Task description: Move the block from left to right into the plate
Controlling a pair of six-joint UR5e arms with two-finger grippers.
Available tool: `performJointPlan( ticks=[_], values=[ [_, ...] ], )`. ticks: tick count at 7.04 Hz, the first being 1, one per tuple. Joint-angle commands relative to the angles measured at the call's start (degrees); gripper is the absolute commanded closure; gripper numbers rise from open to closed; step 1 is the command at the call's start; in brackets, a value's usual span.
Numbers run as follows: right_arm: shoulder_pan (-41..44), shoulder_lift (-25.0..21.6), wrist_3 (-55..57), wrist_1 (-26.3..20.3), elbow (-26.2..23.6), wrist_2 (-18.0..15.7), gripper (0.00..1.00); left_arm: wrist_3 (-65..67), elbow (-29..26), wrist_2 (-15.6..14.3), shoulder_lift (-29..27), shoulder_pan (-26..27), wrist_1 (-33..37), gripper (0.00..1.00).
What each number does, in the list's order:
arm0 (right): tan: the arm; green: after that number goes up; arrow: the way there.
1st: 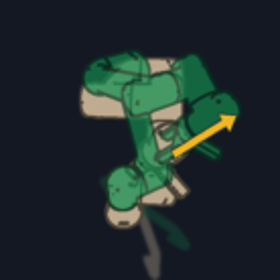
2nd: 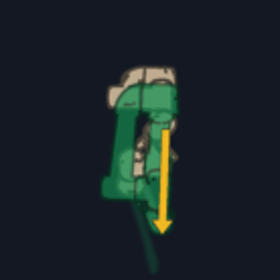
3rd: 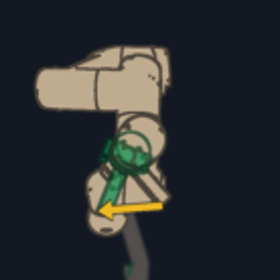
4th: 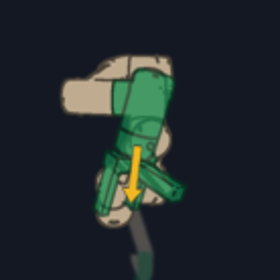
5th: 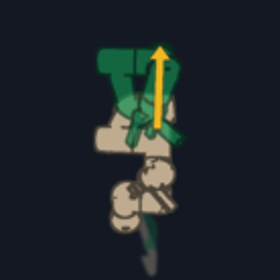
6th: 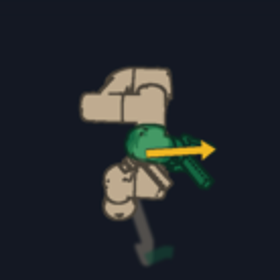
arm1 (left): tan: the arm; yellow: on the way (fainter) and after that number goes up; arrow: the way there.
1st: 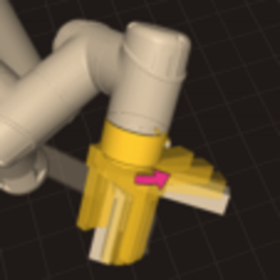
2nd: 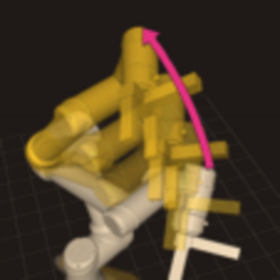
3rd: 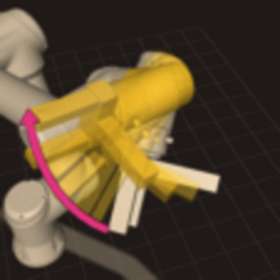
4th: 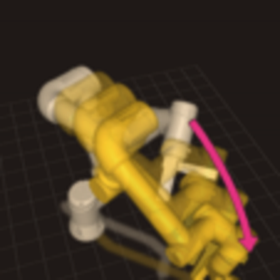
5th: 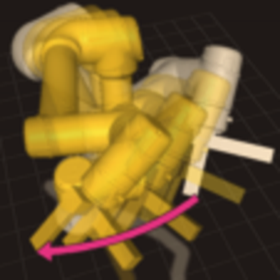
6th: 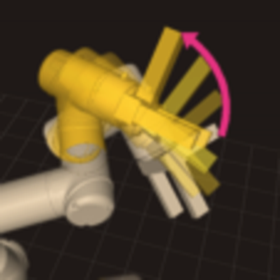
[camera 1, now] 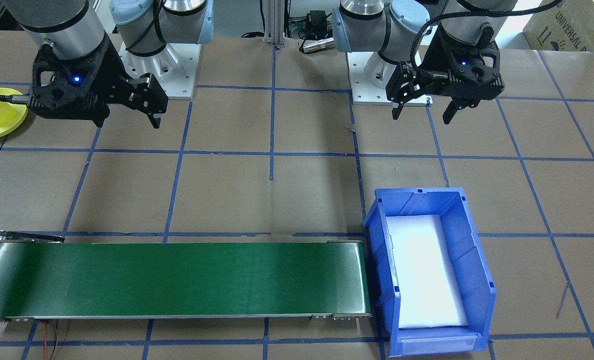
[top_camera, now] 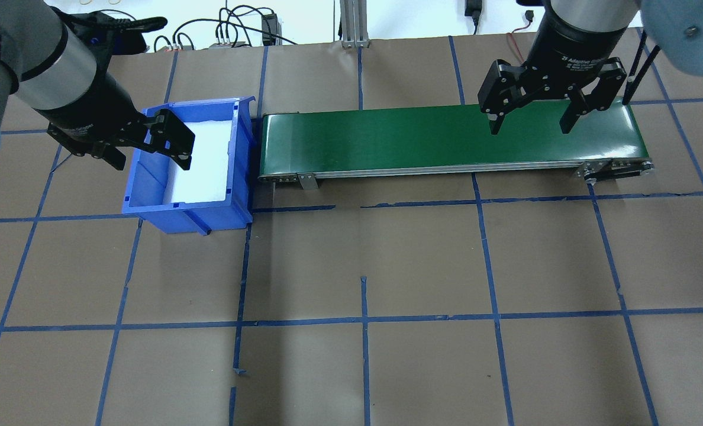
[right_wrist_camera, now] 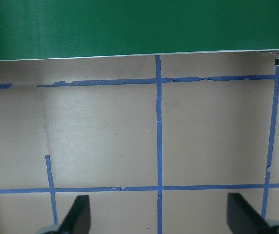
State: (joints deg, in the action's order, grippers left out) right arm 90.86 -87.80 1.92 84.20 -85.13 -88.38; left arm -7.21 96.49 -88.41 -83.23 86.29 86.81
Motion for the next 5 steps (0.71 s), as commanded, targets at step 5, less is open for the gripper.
performJointPlan(
  ticks=[5],
  values=[
    [0.2,-0.26,0.79,0.44,-1.36,0.4,0.0,0.0,0.1,-0.09,0.0,0.01,0.03,0.0]
  ],
)
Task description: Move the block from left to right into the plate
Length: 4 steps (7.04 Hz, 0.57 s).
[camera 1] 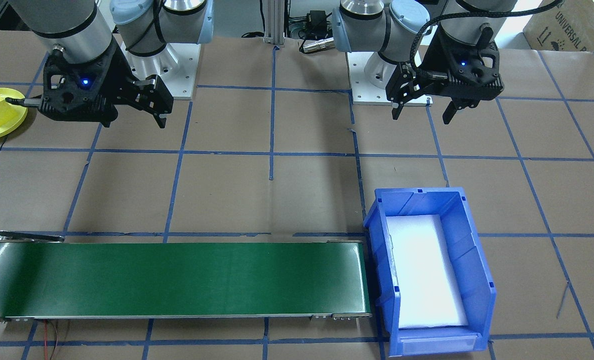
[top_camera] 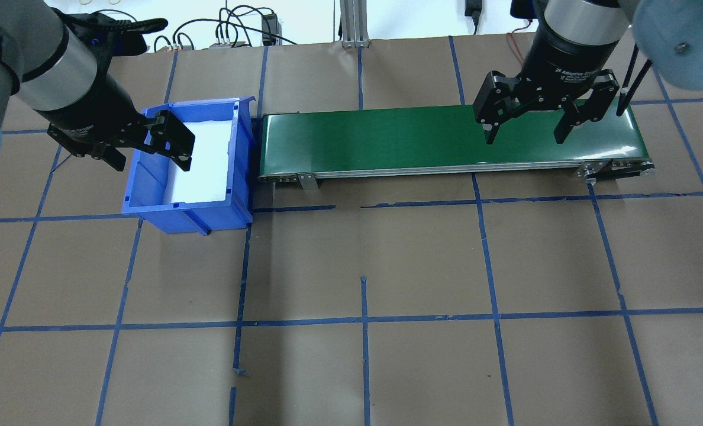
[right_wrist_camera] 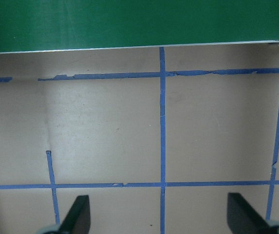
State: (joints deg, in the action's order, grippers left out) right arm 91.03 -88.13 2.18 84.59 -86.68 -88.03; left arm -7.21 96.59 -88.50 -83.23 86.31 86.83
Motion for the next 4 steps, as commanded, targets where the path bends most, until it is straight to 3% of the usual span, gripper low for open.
performJointPlan(
  ticks=[1,2,4],
  values=[
    [-0.06,-0.02,1.85,-0.47,0.11,0.92,0.0,0.0,0.0,0.0,0.0,0.0,0.0,0.0],
    [0.29,-0.54,8.21,-0.48,0.72,0.76,0.0,0.0,0.0,0.0,0.0,0.0,0.0,0.0],
    [0.82,-0.9,10.12,-0.3,0.9,-0.47,0.0,0.0,0.0,0.0,0.0,0.0,0.0,0.0]
  ],
)
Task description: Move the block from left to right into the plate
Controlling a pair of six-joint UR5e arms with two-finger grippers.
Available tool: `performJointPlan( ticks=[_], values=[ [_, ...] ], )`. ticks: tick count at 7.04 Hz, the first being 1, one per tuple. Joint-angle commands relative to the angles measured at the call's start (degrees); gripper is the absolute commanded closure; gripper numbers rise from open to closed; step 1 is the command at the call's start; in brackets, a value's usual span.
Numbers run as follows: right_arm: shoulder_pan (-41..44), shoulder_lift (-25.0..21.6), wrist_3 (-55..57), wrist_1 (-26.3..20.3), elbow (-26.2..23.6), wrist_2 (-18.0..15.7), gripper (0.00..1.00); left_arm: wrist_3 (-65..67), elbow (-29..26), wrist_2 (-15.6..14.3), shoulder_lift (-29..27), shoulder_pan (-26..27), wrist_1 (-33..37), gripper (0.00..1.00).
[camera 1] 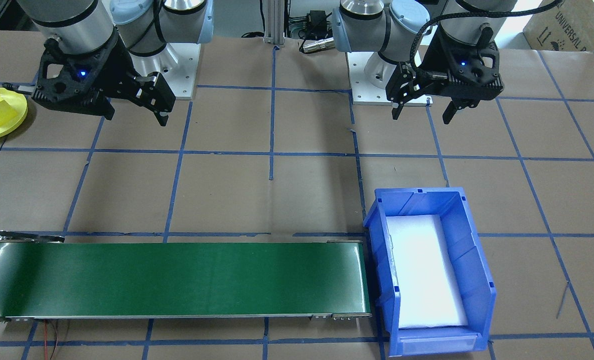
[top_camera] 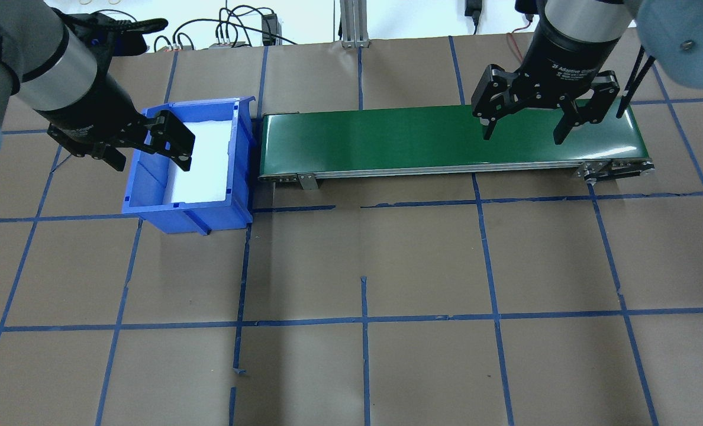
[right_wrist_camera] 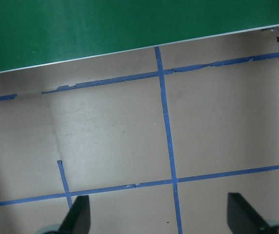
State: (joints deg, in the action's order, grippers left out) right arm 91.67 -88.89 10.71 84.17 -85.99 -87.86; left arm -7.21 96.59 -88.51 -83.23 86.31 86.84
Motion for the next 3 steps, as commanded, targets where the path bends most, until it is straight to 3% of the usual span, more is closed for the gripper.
performJointPlan(
  ticks=[1,3],
  values=[
    [0.26,-0.14,1.68,0.29,0.04,-0.56,0.0,0.0,0.0,0.0,0.0,0.0,0.0,0.0],
    [0.18,-0.14,1.69,0.29,-0.23,-0.65,0.0,0.0,0.0,0.0,0.0,0.0,0.0,0.0]
  ],
)
